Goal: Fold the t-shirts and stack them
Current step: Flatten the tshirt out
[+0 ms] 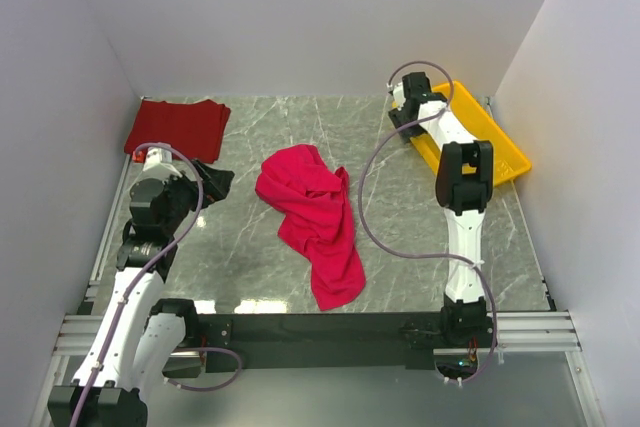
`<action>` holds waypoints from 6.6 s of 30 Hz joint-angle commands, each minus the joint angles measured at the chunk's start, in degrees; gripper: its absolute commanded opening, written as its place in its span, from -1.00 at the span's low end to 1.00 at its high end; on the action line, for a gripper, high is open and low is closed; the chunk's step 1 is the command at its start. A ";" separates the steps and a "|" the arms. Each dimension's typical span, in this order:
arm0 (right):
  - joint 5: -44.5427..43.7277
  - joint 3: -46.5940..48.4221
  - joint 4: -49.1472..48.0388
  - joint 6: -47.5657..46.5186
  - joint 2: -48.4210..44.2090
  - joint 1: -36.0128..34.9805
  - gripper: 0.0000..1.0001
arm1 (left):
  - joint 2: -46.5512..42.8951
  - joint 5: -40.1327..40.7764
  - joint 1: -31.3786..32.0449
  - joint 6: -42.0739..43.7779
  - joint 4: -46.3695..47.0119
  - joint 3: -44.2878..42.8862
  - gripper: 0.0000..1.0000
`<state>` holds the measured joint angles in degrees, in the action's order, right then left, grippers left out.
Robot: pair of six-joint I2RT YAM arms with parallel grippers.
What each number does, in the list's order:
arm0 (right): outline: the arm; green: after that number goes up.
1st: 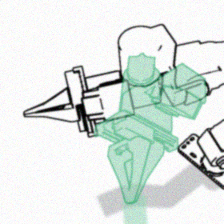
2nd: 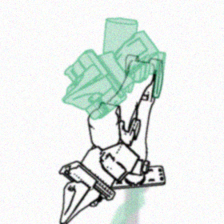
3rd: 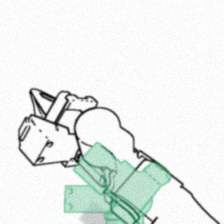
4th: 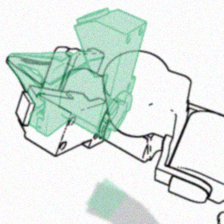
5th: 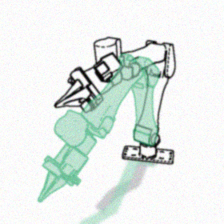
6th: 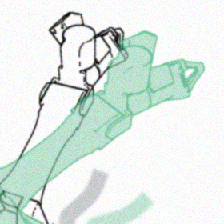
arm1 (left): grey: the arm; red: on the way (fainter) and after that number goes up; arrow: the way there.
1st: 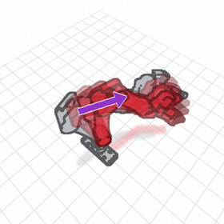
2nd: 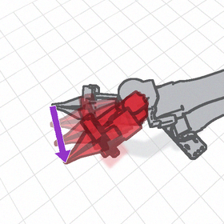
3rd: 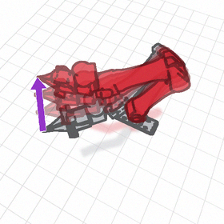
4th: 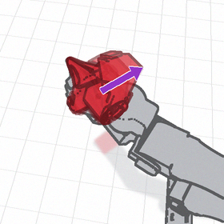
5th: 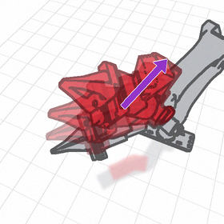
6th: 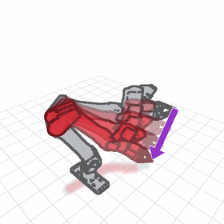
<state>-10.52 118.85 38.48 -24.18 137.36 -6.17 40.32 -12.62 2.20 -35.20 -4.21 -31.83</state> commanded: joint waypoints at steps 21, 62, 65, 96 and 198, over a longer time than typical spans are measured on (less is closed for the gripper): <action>57.81 -31.39 4.96 -10.64 -37.26 -8.66 0.37 | 16.10 -7.33 4.74 1.36 2.72 -8.67 0.97; 44.70 -11.19 -10.96 20.92 -30.93 -14.48 -1.00 | 17.34 2.08 13.62 3.21 -0.63 -10.97 0.96; 46.38 -8.37 -11.76 27.14 -30.05 -13.78 -1.00 | 17.60 1.38 13.71 3.38 0.07 -11.23 0.96; 65.10 -7.67 -8.51 29.46 -32.42 -18.35 -1.00 | 41.15 10.26 28.83 24.56 16.34 -31.07 0.60; 36.90 -57.31 -25.38 12.67 -70.66 3.63 -1.00 | 26.02 6.06 7.56 -7.86 -4.77 -30.49 -0.99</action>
<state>35.51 63.55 17.78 -13.23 64.20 -3.31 62.02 -0.34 10.41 -41.21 -13.39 -65.01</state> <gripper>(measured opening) 0.010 0.036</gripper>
